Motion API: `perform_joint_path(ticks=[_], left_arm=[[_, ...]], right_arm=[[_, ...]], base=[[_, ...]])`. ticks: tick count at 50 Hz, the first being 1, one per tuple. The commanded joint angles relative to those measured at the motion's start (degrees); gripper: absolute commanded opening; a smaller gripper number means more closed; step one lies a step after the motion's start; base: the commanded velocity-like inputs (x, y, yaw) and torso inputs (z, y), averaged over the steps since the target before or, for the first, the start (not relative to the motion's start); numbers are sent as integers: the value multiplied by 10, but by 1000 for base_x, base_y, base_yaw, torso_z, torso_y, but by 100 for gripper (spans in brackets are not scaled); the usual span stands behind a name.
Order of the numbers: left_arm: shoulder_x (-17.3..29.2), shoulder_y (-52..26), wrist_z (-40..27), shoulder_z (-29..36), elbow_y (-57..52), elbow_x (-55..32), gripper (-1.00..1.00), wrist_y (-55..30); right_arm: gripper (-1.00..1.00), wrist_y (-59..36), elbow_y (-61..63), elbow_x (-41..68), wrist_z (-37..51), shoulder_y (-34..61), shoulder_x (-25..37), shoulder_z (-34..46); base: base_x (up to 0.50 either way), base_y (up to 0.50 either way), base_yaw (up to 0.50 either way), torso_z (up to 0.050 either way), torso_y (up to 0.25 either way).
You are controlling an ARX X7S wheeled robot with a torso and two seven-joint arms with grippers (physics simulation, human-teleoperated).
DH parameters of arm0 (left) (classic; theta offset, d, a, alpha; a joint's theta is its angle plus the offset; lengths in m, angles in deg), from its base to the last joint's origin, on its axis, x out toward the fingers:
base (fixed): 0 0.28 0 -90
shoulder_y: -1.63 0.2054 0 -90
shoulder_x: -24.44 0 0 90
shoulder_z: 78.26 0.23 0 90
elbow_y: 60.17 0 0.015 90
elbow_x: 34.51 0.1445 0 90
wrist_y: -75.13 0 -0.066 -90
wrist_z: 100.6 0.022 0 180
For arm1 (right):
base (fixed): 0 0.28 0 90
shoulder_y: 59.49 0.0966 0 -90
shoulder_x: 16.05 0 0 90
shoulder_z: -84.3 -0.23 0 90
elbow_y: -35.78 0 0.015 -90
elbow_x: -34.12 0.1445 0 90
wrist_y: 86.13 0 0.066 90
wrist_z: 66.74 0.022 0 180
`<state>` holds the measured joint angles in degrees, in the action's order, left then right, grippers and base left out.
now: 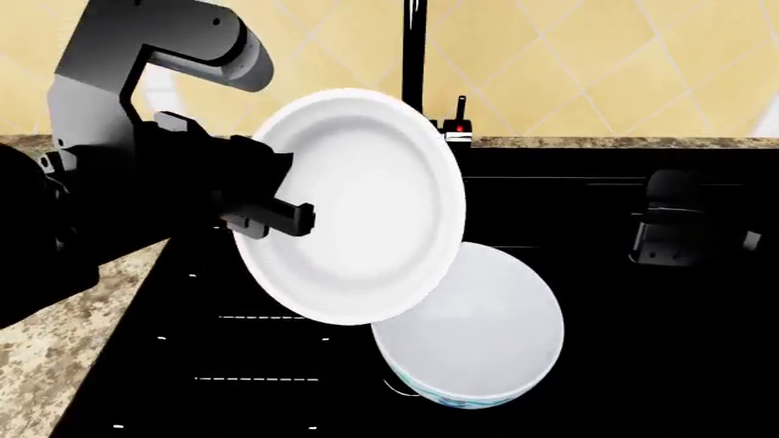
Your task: Stack the bowls in the sink.
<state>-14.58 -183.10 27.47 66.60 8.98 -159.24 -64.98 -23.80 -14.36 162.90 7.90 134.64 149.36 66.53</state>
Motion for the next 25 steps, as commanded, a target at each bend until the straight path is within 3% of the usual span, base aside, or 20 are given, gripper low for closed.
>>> perform_joint_path(ticks=[1, 25], left_arm=[[-26, 2, 5, -6, 11, 26, -100, 13], [-87, -67, -5, 26, 75, -35, -100, -39]], right_arm=[[100, -2, -1, -3, 0, -3, 5, -2], [100, -4, -15, -23, -5, -25, -12, 10]], base=[[0, 0, 0, 0, 0], [0, 0, 0, 0, 1]])
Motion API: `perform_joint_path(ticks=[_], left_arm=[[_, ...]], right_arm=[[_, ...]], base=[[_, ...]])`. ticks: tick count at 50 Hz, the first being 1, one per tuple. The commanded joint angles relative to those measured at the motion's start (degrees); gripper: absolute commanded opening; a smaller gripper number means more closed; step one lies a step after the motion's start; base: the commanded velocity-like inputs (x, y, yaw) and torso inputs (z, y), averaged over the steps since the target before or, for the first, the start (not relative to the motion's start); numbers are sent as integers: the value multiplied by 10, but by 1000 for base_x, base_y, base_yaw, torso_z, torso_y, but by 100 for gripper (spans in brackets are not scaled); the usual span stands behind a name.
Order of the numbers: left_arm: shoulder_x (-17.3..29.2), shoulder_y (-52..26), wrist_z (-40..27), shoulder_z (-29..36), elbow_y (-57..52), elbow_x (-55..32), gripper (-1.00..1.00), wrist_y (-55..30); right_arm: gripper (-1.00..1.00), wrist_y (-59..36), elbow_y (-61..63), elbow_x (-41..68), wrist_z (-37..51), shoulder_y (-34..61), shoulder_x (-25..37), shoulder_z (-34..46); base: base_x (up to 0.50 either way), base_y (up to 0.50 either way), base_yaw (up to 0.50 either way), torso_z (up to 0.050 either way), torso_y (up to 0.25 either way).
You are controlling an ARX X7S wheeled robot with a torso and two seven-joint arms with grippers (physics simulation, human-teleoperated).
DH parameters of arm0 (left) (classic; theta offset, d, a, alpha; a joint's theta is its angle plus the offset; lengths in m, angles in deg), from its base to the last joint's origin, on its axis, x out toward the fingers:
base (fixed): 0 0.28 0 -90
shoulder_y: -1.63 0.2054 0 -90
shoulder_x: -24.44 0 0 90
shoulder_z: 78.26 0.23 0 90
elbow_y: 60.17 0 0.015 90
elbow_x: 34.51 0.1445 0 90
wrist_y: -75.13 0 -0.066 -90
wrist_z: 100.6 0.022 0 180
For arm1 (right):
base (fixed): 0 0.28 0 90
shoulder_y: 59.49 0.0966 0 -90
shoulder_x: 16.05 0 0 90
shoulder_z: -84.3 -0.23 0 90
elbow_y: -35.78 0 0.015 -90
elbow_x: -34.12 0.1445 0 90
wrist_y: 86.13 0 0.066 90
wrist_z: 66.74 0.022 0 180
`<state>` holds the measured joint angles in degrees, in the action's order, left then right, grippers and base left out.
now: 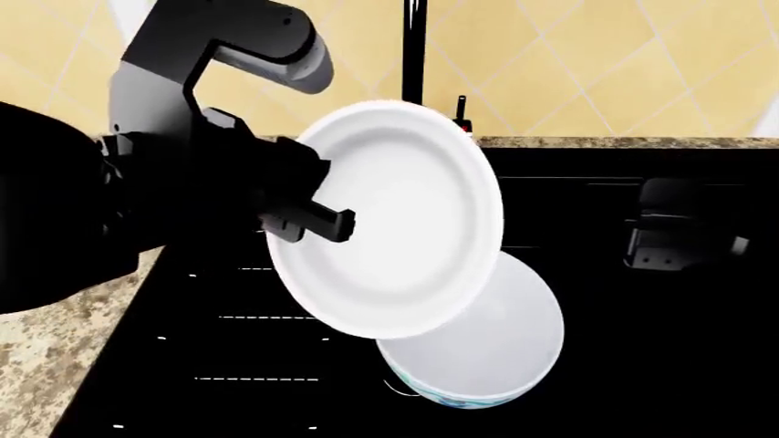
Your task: Stack the bowls in the sink.
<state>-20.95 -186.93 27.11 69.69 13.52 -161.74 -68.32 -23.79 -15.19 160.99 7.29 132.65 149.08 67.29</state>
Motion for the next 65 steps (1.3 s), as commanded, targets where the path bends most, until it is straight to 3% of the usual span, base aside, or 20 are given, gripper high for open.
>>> perform_joint_path(ticks=[1, 21, 41, 65], left_arm=[[-24, -26, 0, -8, 30, -13, -100, 1], [-51, 17, 31, -19, 63, -7, -100, 56], [-60, 94, 70, -20, 58, 27, -100, 99], [-87, 135, 95, -30, 63, 38, -100, 146]], right_arm=[[100, -5, -7, -4, 1, -5, -10, 2], [100, -18, -9, 7, 10, 10, 0, -11], [100, -96, -40, 50, 120, 110, 27, -56], [100, -99, -41, 25, 121, 91, 31, -23]], base=[[0, 0, 0, 0, 0], [0, 0, 0, 1, 1], [0, 0, 0, 0, 1], [0, 0, 0, 0, 1]])
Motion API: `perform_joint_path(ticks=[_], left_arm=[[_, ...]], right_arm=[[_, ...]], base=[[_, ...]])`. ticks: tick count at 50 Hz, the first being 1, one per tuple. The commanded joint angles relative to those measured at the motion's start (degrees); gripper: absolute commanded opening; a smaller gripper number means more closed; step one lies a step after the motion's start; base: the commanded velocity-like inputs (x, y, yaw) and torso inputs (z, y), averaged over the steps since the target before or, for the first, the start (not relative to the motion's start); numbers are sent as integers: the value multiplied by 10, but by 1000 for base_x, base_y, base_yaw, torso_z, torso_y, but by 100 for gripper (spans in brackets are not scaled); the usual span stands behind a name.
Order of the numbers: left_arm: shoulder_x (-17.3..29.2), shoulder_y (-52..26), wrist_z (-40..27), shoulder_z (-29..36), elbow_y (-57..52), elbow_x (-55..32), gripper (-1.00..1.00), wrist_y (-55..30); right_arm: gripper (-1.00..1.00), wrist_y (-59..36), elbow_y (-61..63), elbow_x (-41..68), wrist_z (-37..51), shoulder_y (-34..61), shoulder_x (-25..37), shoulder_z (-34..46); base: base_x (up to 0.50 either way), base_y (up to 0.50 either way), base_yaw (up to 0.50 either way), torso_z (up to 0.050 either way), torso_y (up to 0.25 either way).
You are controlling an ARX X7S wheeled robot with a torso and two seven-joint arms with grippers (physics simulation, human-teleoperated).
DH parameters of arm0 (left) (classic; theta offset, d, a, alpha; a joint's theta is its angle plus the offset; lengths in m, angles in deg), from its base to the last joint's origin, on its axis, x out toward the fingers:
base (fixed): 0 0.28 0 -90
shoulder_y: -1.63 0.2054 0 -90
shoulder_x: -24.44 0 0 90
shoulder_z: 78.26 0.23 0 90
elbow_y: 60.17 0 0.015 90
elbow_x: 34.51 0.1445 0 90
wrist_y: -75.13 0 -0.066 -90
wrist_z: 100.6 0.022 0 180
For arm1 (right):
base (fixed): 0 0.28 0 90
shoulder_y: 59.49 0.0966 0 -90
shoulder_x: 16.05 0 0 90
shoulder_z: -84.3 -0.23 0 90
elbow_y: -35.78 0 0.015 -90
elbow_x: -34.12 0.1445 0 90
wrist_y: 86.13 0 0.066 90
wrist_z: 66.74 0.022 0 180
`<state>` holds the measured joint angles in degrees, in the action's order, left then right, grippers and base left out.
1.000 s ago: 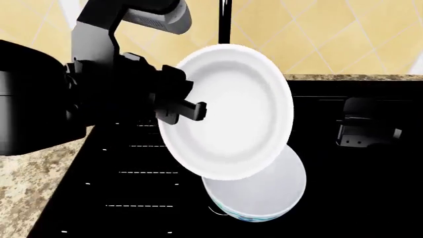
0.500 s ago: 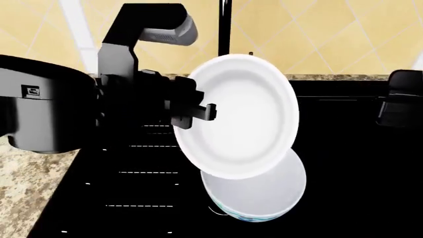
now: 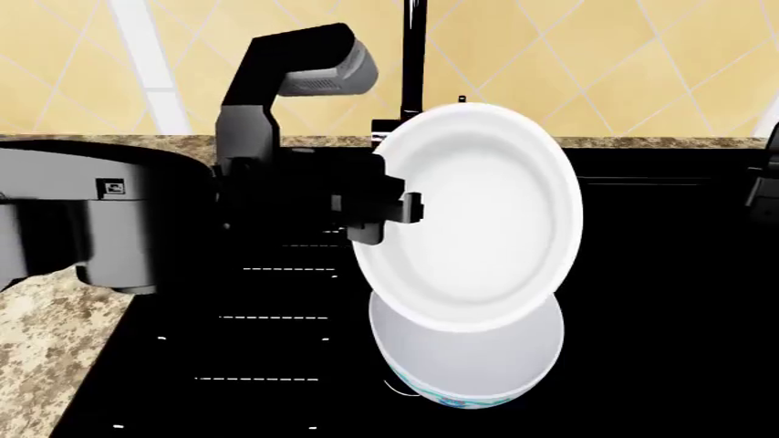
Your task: Stack the bowls in the sink.
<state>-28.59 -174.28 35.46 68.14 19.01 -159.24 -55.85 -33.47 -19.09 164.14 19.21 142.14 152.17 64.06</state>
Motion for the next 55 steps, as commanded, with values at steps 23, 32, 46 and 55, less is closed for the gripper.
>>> perform_joint_path(ticks=[23, 32, 46, 55], left_arm=[[-41, -30, 14, 12, 45, -10, -100, -26], [-43, -50, -4, 22, 58, -27, -100, -43], [-50, -81, -14, 55, 98, -26, -100, -92], [-64, -92, -4, 57, 116, -30, -100, -99]], right_arm=[[100, 10, -1, -25, -10, -22, 7, 20], [100, 8, 2, -21, -5, -21, 11, 20], [100, 13, 1, -26, -7, -27, 8, 24], [100, 15, -1, -31, -10, -31, 7, 26]], base=[[0, 0, 0, 0, 1], [0, 0, 0, 1, 1], [0, 0, 0, 0, 1], [0, 0, 0, 0, 0]])
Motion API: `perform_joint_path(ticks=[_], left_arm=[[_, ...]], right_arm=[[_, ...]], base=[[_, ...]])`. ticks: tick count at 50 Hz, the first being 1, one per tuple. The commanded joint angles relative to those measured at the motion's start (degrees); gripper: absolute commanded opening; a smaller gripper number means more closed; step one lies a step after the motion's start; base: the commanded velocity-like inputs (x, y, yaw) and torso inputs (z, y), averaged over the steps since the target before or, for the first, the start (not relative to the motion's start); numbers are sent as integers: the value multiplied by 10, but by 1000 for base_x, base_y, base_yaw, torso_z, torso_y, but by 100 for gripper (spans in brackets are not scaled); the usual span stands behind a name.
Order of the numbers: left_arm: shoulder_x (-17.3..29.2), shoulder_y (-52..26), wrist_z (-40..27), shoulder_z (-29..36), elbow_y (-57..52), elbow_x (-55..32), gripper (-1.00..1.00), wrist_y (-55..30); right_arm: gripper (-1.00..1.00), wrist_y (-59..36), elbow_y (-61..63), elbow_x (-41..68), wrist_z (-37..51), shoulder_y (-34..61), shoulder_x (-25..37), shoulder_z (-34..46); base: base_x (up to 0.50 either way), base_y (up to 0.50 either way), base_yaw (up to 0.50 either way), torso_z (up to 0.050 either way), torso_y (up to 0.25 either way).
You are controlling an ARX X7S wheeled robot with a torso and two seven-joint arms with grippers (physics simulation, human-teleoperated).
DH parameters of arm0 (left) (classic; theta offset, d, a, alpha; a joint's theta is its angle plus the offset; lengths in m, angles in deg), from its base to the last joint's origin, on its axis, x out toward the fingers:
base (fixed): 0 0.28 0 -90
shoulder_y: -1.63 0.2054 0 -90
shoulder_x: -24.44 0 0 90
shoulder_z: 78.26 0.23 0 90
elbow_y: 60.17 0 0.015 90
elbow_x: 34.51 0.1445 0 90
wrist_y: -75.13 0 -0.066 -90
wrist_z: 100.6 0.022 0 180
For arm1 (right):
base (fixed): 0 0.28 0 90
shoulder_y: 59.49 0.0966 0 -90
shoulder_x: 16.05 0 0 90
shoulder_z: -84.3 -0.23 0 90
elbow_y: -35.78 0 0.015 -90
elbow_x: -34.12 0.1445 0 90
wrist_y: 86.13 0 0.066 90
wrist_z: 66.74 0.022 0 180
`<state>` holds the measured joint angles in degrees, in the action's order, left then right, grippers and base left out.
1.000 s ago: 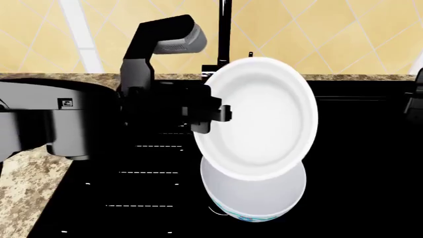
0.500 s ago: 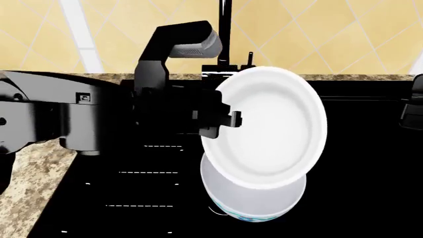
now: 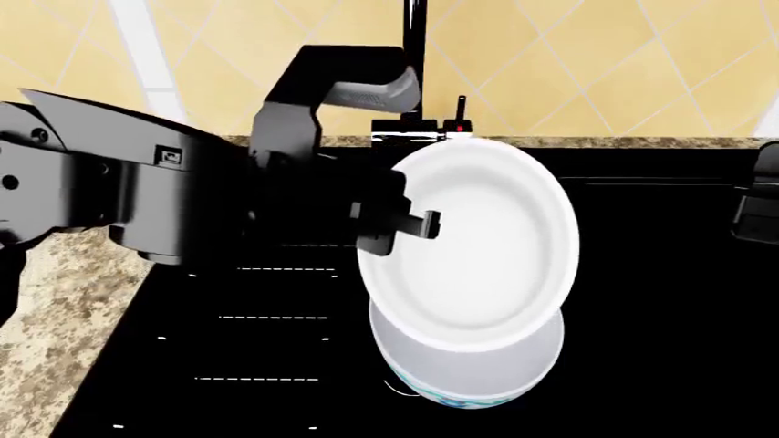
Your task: Stack the bowls in the sink.
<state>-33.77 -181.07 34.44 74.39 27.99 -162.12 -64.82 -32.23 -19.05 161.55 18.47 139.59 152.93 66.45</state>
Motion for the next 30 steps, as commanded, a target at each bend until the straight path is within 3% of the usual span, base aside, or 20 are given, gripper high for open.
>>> perform_joint_path(ticks=[1, 30], left_arm=[[-12, -23, 4, -6, 28, -1, -100, -6], [-28, 18, 47, -12, 31, 21, -100, 20]], right_arm=[[100, 3, -1, -6, -4, -6, 0, 3], [100, 12, 3, -15, -8, -19, 2, 6]], base=[[0, 0, 0, 10, 10], [0, 0, 0, 0, 1]])
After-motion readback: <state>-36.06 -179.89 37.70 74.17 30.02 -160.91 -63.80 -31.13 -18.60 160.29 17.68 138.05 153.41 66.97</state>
